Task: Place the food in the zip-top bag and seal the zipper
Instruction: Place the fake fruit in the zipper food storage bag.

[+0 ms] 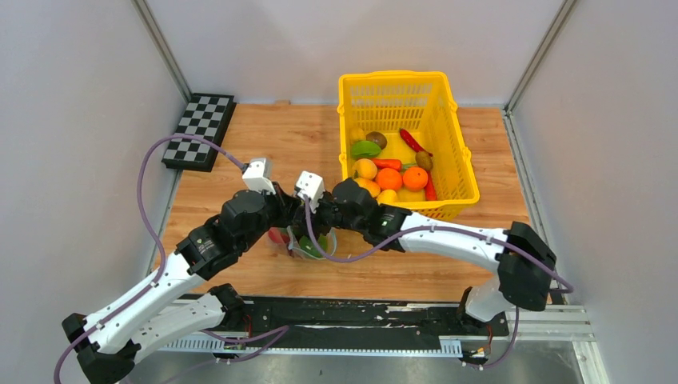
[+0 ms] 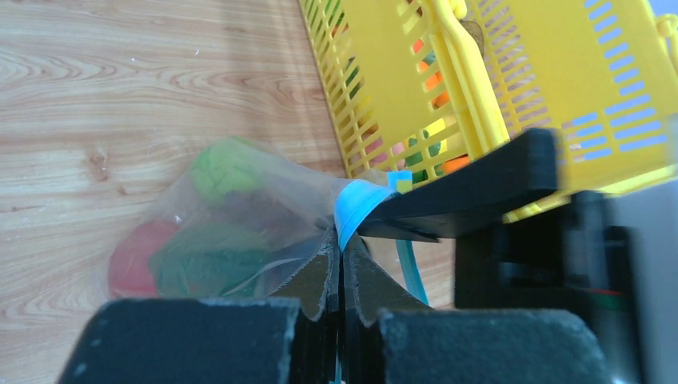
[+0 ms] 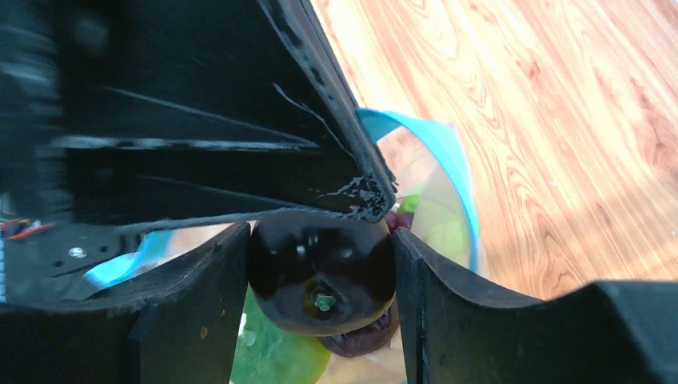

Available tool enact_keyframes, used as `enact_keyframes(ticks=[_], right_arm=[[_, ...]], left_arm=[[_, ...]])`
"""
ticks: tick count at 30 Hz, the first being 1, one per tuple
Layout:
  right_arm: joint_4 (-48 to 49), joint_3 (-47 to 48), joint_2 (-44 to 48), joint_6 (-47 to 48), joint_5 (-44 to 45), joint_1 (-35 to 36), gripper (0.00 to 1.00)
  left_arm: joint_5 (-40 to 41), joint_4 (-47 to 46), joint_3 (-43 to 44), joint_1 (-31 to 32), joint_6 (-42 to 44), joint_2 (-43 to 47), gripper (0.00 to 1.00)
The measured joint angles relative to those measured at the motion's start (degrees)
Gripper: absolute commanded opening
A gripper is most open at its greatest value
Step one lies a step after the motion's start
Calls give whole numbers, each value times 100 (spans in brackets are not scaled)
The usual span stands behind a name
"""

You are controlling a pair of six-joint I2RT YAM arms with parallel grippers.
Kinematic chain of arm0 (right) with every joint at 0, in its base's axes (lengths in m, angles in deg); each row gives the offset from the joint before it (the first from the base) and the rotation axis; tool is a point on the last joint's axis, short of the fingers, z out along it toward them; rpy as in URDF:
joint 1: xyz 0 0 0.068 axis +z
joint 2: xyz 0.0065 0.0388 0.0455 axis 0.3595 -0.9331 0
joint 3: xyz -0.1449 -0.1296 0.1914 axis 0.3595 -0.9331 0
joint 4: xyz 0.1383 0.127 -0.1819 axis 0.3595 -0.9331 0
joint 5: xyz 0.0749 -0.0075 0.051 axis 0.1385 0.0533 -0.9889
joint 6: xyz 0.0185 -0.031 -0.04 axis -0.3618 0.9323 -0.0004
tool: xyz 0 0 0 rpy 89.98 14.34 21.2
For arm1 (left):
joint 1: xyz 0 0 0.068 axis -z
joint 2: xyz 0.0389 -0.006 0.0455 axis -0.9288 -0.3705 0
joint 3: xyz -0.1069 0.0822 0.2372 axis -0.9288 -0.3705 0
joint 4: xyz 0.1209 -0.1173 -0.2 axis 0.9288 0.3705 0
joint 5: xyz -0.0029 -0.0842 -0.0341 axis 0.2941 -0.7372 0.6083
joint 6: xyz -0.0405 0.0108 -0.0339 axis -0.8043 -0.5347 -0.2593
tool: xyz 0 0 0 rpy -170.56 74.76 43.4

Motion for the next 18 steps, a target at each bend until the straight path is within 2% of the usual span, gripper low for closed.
enact_keyframes(ticks=[3, 9, 13, 18], right_arm=[[129, -15, -356, 142, 334, 46, 44], [728, -173, -466, 413, 774, 72, 66], [868, -179, -459, 431, 859, 74, 75], [717, -181, -264, 426, 979, 74, 77]], left_arm=[[63, 90, -13, -15, 33, 22, 3], [74, 90, -33, -4, -2, 61, 3], [129, 90, -33, -7, -2, 76, 3], [173, 131, -33, -7, -7, 103, 3]])
